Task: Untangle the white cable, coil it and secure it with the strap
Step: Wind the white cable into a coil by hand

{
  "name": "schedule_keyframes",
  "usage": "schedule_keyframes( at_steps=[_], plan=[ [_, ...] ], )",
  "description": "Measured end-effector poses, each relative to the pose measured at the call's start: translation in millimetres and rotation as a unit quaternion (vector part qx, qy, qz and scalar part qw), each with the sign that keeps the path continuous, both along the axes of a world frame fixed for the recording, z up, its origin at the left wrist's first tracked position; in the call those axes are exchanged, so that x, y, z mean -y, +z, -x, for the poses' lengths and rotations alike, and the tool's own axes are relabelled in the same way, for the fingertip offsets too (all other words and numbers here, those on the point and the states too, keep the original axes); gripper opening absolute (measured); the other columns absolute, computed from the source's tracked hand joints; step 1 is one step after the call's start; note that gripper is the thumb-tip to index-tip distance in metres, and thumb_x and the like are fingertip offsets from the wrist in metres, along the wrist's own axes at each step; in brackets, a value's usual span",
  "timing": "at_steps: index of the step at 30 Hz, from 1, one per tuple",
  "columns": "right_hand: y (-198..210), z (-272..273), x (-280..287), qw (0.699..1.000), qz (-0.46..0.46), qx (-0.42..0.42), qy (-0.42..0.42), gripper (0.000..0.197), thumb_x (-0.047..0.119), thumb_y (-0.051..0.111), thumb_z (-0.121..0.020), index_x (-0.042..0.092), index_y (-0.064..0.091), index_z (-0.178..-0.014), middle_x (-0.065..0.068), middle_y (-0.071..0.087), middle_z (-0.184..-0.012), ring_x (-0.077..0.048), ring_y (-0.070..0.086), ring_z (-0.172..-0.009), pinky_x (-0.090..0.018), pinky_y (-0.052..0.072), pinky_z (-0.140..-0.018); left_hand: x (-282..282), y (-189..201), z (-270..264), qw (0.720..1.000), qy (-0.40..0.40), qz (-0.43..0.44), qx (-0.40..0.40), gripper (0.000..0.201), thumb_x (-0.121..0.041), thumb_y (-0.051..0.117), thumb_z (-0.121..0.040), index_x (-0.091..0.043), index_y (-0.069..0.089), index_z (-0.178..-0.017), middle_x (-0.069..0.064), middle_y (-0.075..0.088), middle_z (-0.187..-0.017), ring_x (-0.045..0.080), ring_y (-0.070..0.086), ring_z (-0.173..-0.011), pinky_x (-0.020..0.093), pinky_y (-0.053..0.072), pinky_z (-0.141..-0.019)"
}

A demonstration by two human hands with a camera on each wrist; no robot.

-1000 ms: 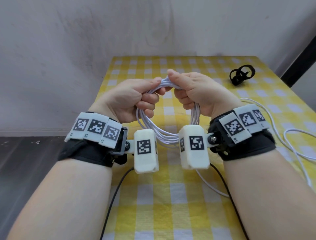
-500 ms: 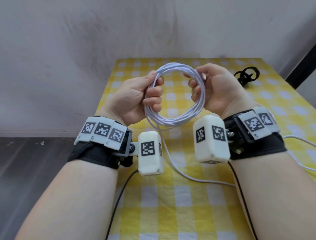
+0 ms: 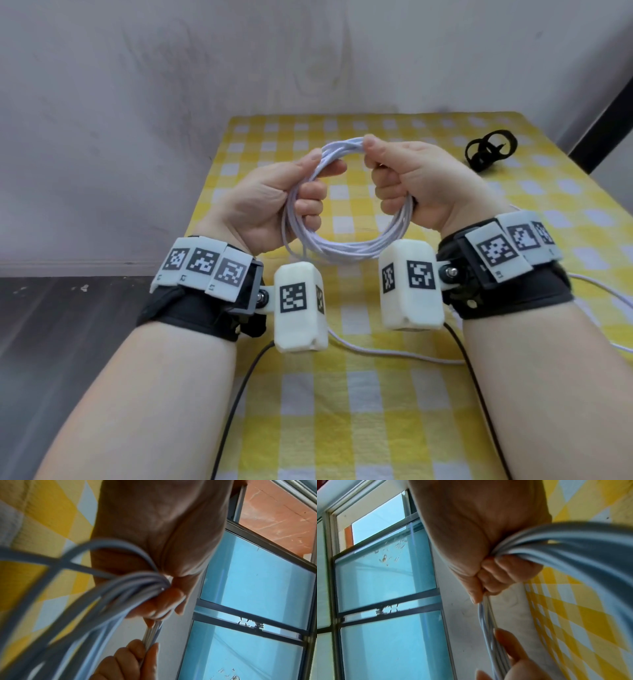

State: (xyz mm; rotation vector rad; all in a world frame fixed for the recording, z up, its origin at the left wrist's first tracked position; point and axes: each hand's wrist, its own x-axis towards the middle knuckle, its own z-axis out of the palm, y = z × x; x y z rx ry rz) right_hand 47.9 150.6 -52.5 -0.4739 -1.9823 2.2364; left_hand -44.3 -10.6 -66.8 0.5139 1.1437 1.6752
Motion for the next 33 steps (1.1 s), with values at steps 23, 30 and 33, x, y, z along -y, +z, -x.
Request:
schedule_keyframes(
  at_steps=[23, 30, 33],
  plan=[
    [2, -2, 7, 0.998, 0.017, 0.047, 0.031, 0.032, 0.041, 0.052, -0.094, 0.011, 0.058, -0.089, 0.007, 0.039, -0.051, -0.006, 0.036, -0.04, -0.019, 0.037, -0.044, 7, 7, 8, 0.994, 0.067, 0.065, -0.051, 0.044, -0.045, 0.034, -0.098, -0.016, 0.046, -0.068, -0.011, 0.023, -0.04, 0.004, 0.018, -0.031, 0.015, 0.025, -0.037],
    [1, 2, 9, 0.998, 0.038, 0.044, 0.02, 0.035, 0.04, 0.05, -0.095, 0.013, 0.048, -0.073, 0.009, 0.025, -0.047, -0.003, 0.021, -0.035, -0.014, 0.022, -0.032, 3, 5, 4, 0.998, 0.037, 0.044, -0.025, 0.043, -0.046, 0.035, -0.097, -0.013, 0.052, -0.075, -0.011, 0.029, -0.041, 0.002, 0.025, -0.03, 0.016, 0.032, -0.038],
    [-1, 5, 7, 0.997, 0.074, 0.015, -0.013, 0.036, 0.039, 0.05, -0.095, 0.013, 0.047, -0.071, 0.009, 0.026, -0.046, -0.003, 0.021, -0.033, -0.014, 0.022, -0.031, 3, 4, 5, 0.999, 0.03, 0.015, -0.006, 0.042, -0.049, 0.035, -0.095, -0.015, 0.053, -0.076, -0.01, 0.037, -0.044, 0.003, 0.033, -0.034, 0.018, 0.039, -0.044]
  ],
)
